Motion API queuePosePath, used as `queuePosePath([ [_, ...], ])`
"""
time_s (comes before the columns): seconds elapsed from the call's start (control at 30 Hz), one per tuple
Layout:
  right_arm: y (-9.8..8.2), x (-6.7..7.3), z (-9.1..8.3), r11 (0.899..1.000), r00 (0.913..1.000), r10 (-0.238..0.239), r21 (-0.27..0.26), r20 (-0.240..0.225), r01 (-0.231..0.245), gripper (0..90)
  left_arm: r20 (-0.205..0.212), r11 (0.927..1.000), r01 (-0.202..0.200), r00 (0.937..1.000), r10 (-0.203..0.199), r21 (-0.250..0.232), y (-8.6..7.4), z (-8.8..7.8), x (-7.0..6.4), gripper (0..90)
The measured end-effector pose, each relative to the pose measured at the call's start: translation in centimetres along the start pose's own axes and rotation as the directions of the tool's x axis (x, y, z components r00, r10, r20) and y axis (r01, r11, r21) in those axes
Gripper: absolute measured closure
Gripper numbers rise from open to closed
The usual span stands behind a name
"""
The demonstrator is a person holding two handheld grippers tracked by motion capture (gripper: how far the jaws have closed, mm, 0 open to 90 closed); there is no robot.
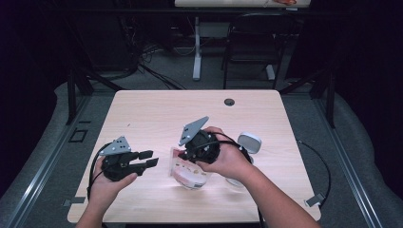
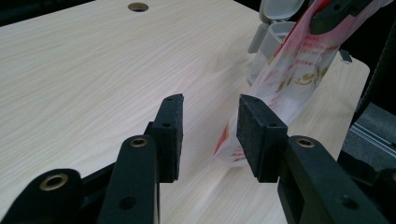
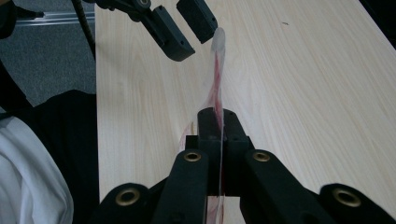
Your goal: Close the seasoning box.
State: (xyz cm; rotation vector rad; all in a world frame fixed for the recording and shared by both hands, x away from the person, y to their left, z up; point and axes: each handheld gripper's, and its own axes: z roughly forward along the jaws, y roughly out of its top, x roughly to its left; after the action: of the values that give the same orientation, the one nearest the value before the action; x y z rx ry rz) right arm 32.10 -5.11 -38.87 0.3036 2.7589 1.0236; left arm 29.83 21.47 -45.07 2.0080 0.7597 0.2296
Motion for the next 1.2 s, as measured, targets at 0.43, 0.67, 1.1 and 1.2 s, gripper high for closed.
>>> queuePosePath([
  [0.43, -0.3, 0.0, -0.9, 1.000, 1.0000, -0.002, -0.028, 0.003, 0.002, 89.9, 0.035, 0.9997, -0.022, 0.9992, 0.022, 0.011, -0.1, 1.0, -0.5, 57.8],
  [0.67, -0.1, 0.1, -1.4, 0.999, 0.9999, -0.016, -0.034, -0.001, 0.016, 90.0, 0.073, 0.9988, -0.045, 0.9964, 0.043, 0.019, -0.3, 1.9, -0.8, 56.2],
  [1.1, 0.1, 0.3, -2.0, 0.999, 0.9996, -0.024, -0.049, -0.016, 0.023, 89.9, 0.134, 0.9965, -0.079, 0.9882, 0.075, 0.028, -0.7, 3.5, -1.4, 51.0],
  [1.2, 0.1, 0.4, -2.0, 0.998, 0.9995, -0.026, -0.050, -0.016, 0.025, 89.9, 0.143, 0.9958, -0.084, 0.9866, 0.078, 0.037, -0.9, 3.8, -1.5, 51.0],
])
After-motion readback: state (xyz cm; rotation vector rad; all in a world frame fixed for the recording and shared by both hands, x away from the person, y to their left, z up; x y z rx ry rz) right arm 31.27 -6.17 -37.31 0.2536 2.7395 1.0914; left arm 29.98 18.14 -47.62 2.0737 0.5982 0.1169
